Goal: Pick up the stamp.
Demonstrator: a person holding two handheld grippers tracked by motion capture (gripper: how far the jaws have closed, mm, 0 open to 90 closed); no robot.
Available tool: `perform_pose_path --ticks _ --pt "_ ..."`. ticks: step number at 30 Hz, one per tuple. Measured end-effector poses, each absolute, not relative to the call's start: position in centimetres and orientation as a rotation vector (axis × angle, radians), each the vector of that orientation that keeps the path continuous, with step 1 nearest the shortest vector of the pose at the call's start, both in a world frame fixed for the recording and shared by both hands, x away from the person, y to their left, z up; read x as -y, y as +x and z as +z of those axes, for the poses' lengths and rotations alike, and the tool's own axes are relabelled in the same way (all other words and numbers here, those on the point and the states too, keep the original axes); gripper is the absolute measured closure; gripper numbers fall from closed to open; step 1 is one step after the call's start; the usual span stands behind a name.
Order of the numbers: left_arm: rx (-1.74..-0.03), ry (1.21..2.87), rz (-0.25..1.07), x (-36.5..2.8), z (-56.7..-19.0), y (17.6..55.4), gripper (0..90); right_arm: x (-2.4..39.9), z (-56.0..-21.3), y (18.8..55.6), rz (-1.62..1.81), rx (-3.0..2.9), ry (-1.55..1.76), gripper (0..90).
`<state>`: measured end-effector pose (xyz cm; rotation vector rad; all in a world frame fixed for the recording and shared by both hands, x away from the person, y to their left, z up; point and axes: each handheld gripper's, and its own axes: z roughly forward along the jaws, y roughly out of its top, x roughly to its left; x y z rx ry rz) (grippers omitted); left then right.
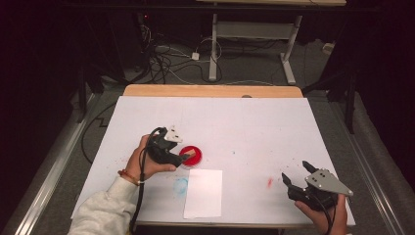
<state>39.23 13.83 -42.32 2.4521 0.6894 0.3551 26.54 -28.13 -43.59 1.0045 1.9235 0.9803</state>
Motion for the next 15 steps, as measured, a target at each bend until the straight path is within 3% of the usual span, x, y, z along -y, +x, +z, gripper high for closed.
perform_pose_path --ticks 7,11,12,15 --pt "-0.674 2.526 0.306 -12.4 -43.5 40.7 53.4 28.2 -43.9 26.5 0.923 -1.941 0.991 27.8" --pt "-0.662 2.534 0.273 -12.0 -44.0 41.1 58.7 28.3 -43.9 26.6 0.918 -1.945 0.995 28.0" --pt "-0.657 2.544 0.261 -11.8 -44.2 41.2 65.6 28.2 -44.0 26.6 0.910 -1.948 0.992 29.1" --pt "-0.662 2.548 0.247 -11.8 -44.6 41.4 72.5 28.2 -44.0 26.7 0.908 -1.950 0.987 29.6"
